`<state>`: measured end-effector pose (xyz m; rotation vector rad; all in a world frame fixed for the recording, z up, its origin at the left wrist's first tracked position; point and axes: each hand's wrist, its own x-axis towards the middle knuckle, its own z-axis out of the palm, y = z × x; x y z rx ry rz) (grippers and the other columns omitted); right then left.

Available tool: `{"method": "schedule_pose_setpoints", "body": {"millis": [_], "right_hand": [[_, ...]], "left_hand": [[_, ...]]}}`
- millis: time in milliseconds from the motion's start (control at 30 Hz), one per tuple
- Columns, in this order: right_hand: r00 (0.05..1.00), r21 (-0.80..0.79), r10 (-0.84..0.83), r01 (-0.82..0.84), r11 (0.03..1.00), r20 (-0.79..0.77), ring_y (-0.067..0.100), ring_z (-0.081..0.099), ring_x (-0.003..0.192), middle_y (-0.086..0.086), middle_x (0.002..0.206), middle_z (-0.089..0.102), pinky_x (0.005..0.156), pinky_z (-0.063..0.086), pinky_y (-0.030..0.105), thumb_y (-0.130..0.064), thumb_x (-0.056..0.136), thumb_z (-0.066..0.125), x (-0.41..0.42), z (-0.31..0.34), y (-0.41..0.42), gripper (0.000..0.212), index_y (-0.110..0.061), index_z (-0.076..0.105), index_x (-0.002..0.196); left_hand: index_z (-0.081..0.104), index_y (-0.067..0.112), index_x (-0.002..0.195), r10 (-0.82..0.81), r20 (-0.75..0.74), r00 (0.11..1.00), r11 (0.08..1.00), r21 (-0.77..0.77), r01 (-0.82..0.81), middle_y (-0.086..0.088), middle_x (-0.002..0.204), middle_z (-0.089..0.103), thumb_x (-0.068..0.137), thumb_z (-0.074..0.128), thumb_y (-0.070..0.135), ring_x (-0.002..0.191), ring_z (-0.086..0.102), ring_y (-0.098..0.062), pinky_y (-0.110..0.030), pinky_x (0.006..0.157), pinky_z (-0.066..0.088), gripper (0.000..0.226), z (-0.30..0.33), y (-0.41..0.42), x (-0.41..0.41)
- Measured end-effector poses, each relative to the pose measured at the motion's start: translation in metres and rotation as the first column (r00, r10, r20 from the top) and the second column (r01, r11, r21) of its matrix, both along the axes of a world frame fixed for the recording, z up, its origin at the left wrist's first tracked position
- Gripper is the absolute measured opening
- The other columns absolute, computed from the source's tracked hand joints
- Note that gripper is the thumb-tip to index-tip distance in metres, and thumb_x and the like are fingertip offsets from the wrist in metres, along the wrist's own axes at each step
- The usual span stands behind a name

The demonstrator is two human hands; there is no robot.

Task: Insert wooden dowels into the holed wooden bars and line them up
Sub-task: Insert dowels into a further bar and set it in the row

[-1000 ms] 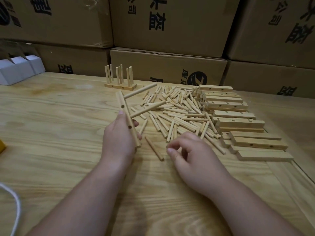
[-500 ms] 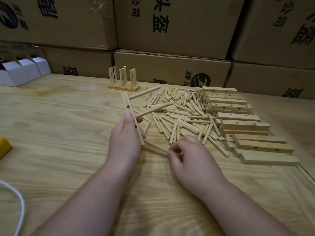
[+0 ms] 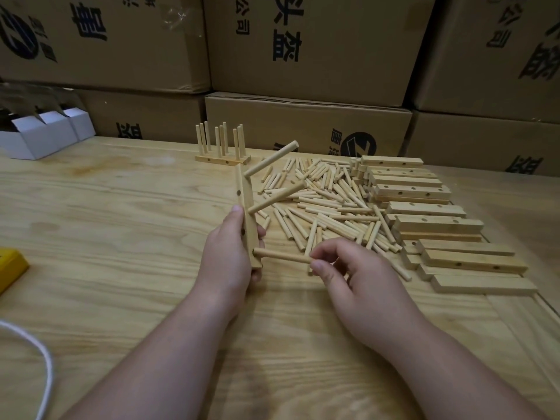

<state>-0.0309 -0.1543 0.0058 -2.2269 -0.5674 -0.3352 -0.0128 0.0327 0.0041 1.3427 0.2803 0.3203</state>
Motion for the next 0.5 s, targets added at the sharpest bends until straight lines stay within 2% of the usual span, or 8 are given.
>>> {"method": "schedule_pose_setpoints", "body": {"millis": [100,233,333,433,500], "right_hand": [[0.999,0.004,0.010,-0.011,1.000,0.031,-0.004,0.057,0.090,-0.024,0.088,0.061,0.071,0.038,0.004,-0.024,0.093,0.067,0.0000,0.0006,-0.0017,0.011,-0.034,0.067,0.097],[0.996,0.007,0.056,-0.057,0.998,0.076,0.003,0.058,0.089,-0.020,0.092,0.059,0.072,0.041,0.008,-0.024,0.092,0.069,-0.0005,0.0028,-0.0020,0.013,-0.032,0.069,0.102],[0.991,0.009,0.086,-0.088,0.996,0.100,0.005,0.058,0.085,-0.020,0.093,0.055,0.071,0.042,0.008,-0.025,0.093,0.068,-0.0012,0.0033,-0.0011,0.015,-0.030,0.072,0.107],[0.988,0.016,0.090,-0.092,0.996,0.123,0.003,0.056,0.081,-0.018,0.089,0.053,0.069,0.039,0.007,-0.025,0.093,0.067,-0.0014,0.0035,-0.0008,0.014,-0.028,0.072,0.106],[0.989,0.010,0.081,-0.083,0.997,0.127,0.003,0.056,0.080,-0.016,0.086,0.053,0.068,0.039,0.007,-0.026,0.093,0.066,-0.0011,0.0028,-0.0001,0.013,-0.028,0.072,0.105]], "left_hand": [[0.067,0.026,0.057,0.006,-0.003,1.000,0.998,0.055,-0.006,0.002,0.053,0.056,0.087,0.037,0.066,0.040,0.048,-0.011,-0.026,0.036,0.037,0.058,-0.0004,0.0006,-0.0005],[0.061,0.018,0.067,0.019,0.040,0.999,0.974,0.225,-0.028,0.004,0.049,0.053,0.094,0.031,0.066,0.039,0.049,-0.011,-0.023,0.036,0.038,0.062,-0.0042,-0.0002,-0.0018],[0.061,0.022,0.065,-0.014,0.051,0.999,0.945,0.328,-0.004,0.006,0.050,0.055,0.087,0.028,0.074,0.044,0.053,-0.012,-0.025,0.040,0.041,0.065,-0.0059,-0.0012,-0.0027],[0.061,0.027,0.063,-0.029,0.069,0.997,0.924,0.384,0.000,0.008,0.051,0.056,0.087,0.026,0.075,0.046,0.054,-0.010,-0.030,0.045,0.045,0.064,-0.0081,-0.0020,-0.0021],[0.059,0.025,0.067,-0.031,0.086,0.996,0.905,0.425,-0.008,0.009,0.054,0.056,0.087,0.025,0.075,0.054,0.055,-0.011,-0.040,0.057,0.051,0.064,-0.0092,-0.0029,-0.0022]]}}
